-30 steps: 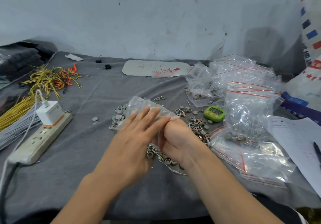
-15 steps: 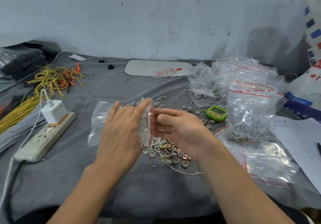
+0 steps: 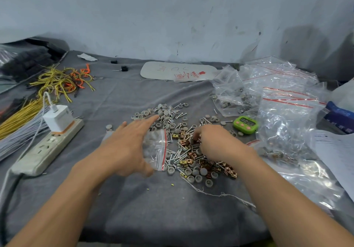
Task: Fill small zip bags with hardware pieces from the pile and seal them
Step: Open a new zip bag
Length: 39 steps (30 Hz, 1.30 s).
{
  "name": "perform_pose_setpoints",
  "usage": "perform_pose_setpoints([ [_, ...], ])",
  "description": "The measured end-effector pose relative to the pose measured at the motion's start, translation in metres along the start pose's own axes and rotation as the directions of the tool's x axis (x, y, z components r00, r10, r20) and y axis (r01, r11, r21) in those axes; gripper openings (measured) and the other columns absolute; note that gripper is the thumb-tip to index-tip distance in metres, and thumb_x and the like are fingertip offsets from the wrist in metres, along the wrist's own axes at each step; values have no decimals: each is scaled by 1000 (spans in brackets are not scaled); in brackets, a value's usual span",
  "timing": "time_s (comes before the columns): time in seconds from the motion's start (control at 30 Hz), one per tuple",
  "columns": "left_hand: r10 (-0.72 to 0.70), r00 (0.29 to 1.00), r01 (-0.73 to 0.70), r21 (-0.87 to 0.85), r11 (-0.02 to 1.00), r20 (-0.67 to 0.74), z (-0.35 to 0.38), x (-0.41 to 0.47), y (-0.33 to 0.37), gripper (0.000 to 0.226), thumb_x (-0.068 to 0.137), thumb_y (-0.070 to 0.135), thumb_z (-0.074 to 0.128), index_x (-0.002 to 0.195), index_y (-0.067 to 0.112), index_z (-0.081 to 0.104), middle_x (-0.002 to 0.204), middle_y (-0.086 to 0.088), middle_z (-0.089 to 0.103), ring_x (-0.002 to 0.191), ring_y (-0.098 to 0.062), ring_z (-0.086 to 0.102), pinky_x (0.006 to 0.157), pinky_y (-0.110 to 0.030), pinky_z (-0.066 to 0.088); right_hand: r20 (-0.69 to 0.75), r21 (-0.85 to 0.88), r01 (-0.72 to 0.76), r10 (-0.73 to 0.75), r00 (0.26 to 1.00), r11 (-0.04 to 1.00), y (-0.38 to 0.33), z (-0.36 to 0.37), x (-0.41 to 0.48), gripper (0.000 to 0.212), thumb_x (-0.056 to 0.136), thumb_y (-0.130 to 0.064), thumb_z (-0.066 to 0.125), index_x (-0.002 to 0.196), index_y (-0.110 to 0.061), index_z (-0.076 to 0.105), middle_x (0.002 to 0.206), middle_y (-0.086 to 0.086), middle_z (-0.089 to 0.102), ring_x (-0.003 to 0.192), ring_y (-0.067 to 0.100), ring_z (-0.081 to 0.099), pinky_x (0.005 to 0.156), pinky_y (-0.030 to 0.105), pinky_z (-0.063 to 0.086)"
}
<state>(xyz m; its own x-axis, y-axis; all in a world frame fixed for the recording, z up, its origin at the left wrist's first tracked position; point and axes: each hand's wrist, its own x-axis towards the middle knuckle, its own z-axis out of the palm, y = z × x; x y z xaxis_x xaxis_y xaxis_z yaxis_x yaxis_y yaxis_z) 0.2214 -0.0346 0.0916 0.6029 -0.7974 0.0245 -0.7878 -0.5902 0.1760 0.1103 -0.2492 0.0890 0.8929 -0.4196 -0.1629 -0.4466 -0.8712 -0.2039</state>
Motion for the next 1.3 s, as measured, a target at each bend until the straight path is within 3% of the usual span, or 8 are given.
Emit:
perform_pose_setpoints([
  [0.13,87,993,-85,-34,996,79,3,9,6,142,54,55,88,158,44,-8,168,10,13,154,-10,9,126,-32,7,47,-39,25,-23,999,999,1,-6,7,28,92,-10,65,106,-31,77,103,-4,72,91,19,68,79,28,54],
  [0.43,9,999,-17,-220,975,-40,11,17,12,140,44,47,81,147,64,-13,145,10,52,133,-31,46,103,-48,48,133,-222,114,-86,987,968,0,-13,-1,17,89,-20,67,104,-17,74,102,4,70,98,26,66,86,35,58],
  [0.57,14,1000,-13,-108,994,12,13,11,5,141,46,52,79,148,60,-18,146,11,48,123,-26,51,98,-34,47,104,-178,65,-47,994,982,2,-13,-1,9,88,-16,72,96,-21,72,101,2,71,98,25,66,89,38,57],
  [0.73,-30,1000,30,-24,999,9,14,12,-1,141,52,53,81,149,56,-22,144,13,51,131,-25,48,90,-27,37,-92,12,-2,3,996,1000,3,-17,-2,11,96,-21,65,89,-29,70,102,-1,71,95,19,66,84,34,56],
  [0.9,-49,998,54,-122,991,46,12,12,-1,143,57,42,87,153,51,-19,154,11,44,138,-24,45,114,-33,37,-259,350,82,12,966,933,3,-15,-5,14,90,-26,73,77,-32,73,70,-11,71,60,0,59,50,11,37],
  [1.07,-42,990,-4,-326,945,-135,6,6,12,130,55,46,81,152,59,-5,123,25,53,117,-12,56,84,-24,39,-230,606,228,-106,967,762,-26,-11,-12,25,95,-10,62,86,-29,76,72,-14,76,56,-3,62,55,16,46],
  [1.2,-58,979,-65,-569,820,-195,4,3,25,125,51,49,77,148,66,0,120,33,62,101,5,64,79,-19,49,-268,594,343,-223,937,728,-53,-9,-13,19,93,-16,67,92,-30,80,76,-15,77,68,-2,68,67,20,51],
  [1.3,-45,986,-64,-609,790,-162,6,6,26,137,49,32,87,149,65,0,105,28,69,87,10,66,71,-15,52,-253,488,403,-316,914,774,-66,-11,-13,19,92,-17,64,86,-30,78,68,-15,73,61,-3,63,59,14,45],
])
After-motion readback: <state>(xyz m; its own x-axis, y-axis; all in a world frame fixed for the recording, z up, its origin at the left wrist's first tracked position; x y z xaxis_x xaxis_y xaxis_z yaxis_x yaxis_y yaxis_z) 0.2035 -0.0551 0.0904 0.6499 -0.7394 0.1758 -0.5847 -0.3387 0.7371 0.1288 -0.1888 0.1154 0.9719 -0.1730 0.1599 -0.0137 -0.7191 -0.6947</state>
